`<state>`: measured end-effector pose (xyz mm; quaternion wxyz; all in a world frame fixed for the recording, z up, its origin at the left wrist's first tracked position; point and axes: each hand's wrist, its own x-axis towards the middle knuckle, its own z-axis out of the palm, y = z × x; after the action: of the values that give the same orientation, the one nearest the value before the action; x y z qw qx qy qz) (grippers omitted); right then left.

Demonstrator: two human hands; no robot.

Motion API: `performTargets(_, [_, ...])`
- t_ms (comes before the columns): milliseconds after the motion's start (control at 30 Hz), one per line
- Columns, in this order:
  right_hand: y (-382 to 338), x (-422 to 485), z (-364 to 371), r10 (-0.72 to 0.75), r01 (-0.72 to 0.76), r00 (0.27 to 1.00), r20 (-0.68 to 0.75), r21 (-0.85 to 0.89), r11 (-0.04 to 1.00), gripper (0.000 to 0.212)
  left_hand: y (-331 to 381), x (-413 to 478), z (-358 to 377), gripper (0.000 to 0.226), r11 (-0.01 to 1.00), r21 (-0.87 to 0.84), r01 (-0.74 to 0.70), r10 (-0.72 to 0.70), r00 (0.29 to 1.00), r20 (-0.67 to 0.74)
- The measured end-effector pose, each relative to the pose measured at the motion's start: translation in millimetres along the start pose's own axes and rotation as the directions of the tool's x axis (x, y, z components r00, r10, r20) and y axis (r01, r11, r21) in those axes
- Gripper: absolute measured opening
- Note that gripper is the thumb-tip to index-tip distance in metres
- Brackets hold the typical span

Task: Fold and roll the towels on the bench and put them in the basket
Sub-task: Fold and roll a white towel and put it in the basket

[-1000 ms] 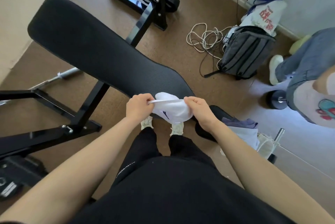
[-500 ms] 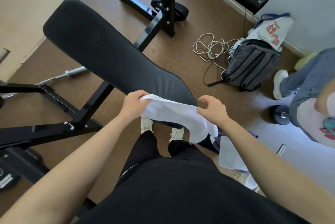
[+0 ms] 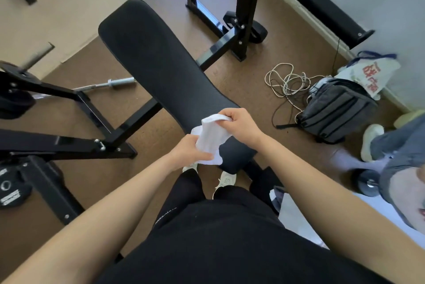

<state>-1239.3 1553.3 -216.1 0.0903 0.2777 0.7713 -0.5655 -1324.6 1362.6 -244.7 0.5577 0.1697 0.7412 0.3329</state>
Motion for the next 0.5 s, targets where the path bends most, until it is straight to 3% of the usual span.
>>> performTargets(100, [10,-3,-17,0.037,-0.035,0.991,-0.126,0.016,0.999,0.018,-22,-8,7,0.013,0.996,0.078,0.037,-0.039,0.999,0.031])
performTargets(333, [44,-32,-70,0.104,-0.116,0.946,-0.307,-0.021,0.993,0.016,-34,-18,1,0.021,0.991,0.123,0.048,-0.036,0.995,-0.095])
performTargets(500, [77,-44,-87,0.191,-0.206,0.893,-0.408,0.006,0.978,0.024,-8,-11,2,0.022,1.0,-0.015,-0.027,0.024,0.99,-0.14])
